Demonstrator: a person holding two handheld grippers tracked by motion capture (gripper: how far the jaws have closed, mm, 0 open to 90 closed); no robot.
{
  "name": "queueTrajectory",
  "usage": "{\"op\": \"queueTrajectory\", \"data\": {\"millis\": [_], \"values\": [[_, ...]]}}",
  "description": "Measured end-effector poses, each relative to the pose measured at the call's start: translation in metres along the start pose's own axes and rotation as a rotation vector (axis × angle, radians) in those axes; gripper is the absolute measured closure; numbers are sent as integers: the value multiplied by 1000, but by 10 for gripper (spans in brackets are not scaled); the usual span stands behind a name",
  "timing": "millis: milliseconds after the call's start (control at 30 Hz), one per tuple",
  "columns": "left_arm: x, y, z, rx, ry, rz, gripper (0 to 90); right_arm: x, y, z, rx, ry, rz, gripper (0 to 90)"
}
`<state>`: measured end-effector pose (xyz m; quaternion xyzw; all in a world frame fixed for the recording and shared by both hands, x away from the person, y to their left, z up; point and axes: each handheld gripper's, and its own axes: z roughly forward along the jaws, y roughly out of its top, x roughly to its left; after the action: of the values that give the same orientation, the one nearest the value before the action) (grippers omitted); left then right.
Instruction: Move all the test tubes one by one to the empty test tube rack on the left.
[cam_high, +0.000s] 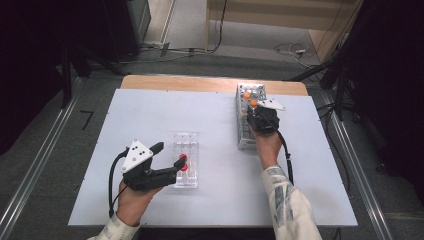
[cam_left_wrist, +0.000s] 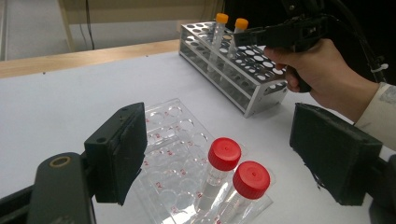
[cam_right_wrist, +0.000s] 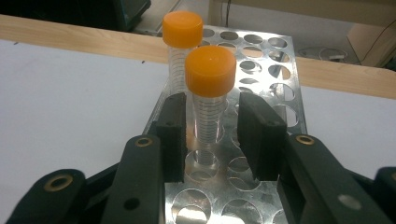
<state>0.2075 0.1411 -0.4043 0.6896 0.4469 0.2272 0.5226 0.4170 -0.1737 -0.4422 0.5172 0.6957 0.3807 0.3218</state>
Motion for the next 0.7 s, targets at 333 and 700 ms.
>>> {"op": "queueTrajectory", "data": {"millis": [333, 700], "values": [[-3, 0, 1, 6, -8, 7, 195, 2, 5, 8, 67, -7, -4, 667], [-3, 0, 1, 6, -14, 5, 197, 5, 7, 12, 93, -39, -12, 715]]}}
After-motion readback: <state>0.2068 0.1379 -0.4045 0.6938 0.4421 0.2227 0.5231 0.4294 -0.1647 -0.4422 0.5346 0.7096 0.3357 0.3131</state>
